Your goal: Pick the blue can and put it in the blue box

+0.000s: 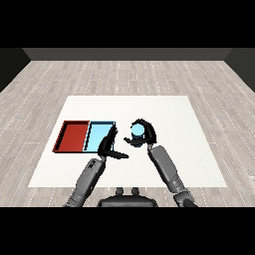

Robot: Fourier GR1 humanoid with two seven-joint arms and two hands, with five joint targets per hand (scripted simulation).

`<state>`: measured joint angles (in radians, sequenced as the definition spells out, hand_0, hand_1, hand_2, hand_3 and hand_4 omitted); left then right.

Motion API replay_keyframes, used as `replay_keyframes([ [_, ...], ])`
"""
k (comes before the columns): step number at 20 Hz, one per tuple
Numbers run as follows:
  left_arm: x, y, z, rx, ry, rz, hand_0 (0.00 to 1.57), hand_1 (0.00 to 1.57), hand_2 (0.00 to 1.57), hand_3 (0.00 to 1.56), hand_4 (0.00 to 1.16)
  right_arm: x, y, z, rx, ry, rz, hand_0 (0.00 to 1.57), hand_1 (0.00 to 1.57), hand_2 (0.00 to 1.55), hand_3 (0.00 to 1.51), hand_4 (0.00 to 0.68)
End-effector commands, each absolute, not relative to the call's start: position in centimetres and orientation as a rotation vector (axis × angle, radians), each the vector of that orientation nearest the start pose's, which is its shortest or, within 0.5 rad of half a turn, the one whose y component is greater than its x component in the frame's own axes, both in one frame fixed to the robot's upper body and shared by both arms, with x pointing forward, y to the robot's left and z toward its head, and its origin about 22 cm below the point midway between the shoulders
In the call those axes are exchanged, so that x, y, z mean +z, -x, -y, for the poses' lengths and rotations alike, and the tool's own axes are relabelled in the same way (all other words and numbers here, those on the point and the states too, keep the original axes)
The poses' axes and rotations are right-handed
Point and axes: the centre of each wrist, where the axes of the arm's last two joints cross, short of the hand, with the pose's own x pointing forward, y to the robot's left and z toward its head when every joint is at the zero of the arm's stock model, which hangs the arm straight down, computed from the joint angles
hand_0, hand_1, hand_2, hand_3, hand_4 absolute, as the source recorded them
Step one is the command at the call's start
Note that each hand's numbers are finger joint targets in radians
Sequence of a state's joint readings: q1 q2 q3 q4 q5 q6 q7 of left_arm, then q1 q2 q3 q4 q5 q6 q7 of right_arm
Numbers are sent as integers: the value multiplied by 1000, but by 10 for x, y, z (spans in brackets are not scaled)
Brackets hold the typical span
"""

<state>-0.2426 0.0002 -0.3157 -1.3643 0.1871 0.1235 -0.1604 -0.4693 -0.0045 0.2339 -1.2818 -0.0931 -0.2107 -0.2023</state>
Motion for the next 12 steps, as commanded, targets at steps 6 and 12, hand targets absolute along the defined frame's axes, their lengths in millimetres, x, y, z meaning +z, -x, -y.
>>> replay_keyframes([
  [6,1,-273,-107,-127,342,1643,0,0,0,0,0,55,-305,109,200,-211,1902,1437,1437,1463,1427,619],
  [12,-1,-273,-85,-129,352,1619,0,0,0,0,0,60,-312,96,190,-228,1917,1440,1440,1464,1421,612],
])
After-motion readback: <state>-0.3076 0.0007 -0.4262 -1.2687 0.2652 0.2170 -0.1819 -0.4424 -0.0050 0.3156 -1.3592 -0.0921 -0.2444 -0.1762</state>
